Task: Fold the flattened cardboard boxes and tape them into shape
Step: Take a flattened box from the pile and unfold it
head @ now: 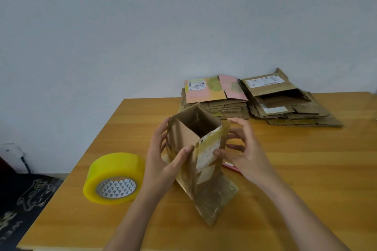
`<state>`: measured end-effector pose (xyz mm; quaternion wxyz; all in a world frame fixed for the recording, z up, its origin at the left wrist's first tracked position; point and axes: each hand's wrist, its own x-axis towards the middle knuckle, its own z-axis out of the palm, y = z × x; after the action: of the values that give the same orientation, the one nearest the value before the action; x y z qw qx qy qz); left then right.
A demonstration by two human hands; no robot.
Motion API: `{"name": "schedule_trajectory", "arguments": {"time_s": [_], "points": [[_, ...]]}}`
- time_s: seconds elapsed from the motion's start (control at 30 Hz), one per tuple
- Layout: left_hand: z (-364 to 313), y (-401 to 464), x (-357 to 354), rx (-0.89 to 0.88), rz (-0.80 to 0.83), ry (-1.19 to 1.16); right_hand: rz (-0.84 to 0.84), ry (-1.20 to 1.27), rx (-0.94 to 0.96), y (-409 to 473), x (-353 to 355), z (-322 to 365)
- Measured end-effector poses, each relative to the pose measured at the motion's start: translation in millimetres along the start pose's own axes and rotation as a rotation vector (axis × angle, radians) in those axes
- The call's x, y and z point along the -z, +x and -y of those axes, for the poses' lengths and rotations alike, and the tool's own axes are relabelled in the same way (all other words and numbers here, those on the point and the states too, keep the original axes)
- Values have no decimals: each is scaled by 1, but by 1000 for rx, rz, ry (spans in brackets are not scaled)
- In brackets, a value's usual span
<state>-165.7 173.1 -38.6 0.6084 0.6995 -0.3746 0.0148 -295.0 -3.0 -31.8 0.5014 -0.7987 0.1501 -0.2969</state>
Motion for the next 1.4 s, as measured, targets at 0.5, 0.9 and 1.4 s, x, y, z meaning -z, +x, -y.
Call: {"name": "schedule_trajectory", "arguments": {"time_s": [0.5, 0.9, 1.4], "points": [[15, -41, 5, -95, -18, 4, 152, 71, 40, -15, -3, 6], [12, -38, -2, 154, -71, -99, -43, -106, -5, -13, -18, 0], [9, -19, -2, 118, 24, 39, 72, -154, -23, -5, -8, -2]]}}
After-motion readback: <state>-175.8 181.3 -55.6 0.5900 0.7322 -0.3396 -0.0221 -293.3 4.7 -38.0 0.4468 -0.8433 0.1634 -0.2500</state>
